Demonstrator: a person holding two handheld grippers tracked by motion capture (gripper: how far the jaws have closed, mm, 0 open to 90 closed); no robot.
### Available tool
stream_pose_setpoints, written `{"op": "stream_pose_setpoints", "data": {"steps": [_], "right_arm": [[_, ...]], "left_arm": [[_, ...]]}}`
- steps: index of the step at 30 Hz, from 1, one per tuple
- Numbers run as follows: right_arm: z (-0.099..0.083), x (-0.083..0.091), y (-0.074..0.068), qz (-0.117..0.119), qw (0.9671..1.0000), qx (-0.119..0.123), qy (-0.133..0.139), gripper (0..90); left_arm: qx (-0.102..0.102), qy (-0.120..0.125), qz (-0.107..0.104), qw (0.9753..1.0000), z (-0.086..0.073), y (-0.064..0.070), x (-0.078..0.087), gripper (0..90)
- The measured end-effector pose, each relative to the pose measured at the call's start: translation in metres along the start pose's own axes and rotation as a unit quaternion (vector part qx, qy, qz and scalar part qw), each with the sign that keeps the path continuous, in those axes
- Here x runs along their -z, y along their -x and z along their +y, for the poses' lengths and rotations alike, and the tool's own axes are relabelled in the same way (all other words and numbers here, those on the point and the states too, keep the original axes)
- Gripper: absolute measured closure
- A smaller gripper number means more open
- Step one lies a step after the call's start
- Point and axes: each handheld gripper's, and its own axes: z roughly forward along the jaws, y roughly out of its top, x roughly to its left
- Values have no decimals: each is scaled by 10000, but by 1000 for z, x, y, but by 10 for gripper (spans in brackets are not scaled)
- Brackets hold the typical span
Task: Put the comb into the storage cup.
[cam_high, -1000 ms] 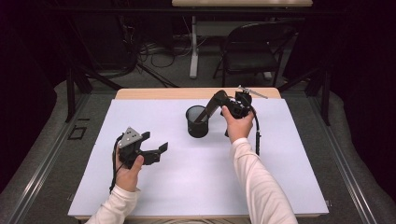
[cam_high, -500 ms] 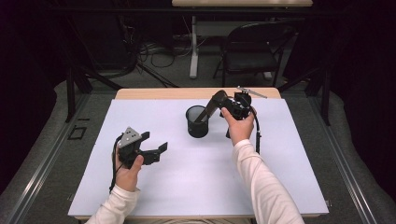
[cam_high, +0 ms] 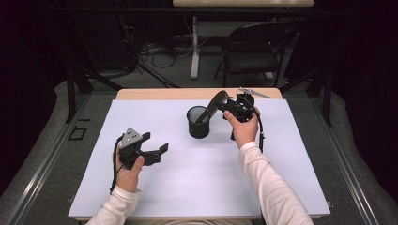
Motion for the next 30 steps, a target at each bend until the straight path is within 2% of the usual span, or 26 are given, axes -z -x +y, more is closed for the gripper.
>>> {"op": "stream_pose_setpoints", "data": {"steps": [17, 25, 30], "right_arm": [[-4, 11, 0, -115, 9986, 509, -55, 321], [-5, 22, -2, -92, 9955, 940, 79, 349], [-7, 28, -5, -111, 9940, 1070, 213, 346]], "left_arm": [[-3, 7, -1, 10000, 0, 0, 0, 160], [-21, -8, -12, 10000, -1, 1, -1, 159], [-1, 8, -5, 10000, -1, 1, 0, 160]]}}
